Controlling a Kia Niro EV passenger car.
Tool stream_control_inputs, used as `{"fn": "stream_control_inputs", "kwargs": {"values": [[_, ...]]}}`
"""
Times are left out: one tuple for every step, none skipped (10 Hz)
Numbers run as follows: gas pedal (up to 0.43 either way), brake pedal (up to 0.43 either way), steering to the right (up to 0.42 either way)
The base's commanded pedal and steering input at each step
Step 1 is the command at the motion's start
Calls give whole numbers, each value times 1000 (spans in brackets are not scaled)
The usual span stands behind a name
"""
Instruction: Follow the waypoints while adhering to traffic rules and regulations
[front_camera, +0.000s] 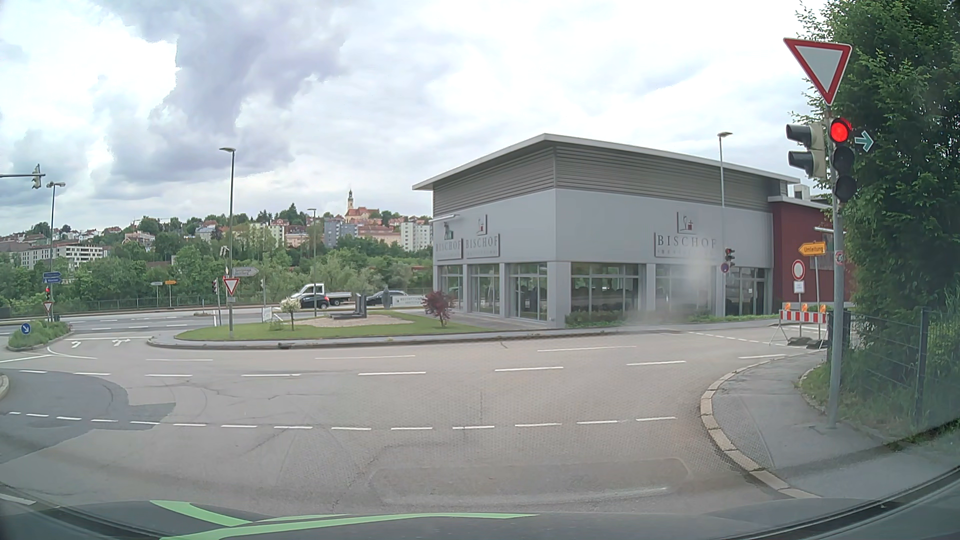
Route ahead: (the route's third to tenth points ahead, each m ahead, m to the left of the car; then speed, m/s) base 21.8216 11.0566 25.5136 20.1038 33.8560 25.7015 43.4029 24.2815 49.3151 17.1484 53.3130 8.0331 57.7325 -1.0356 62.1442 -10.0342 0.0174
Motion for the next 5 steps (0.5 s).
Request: {"fn": "stream_control_inputs", "kwargs": {"values": [[0, 348, 0], [0, 354, 0], [0, 354, 0], [0, 354, 0], [0, 354, 0]]}}
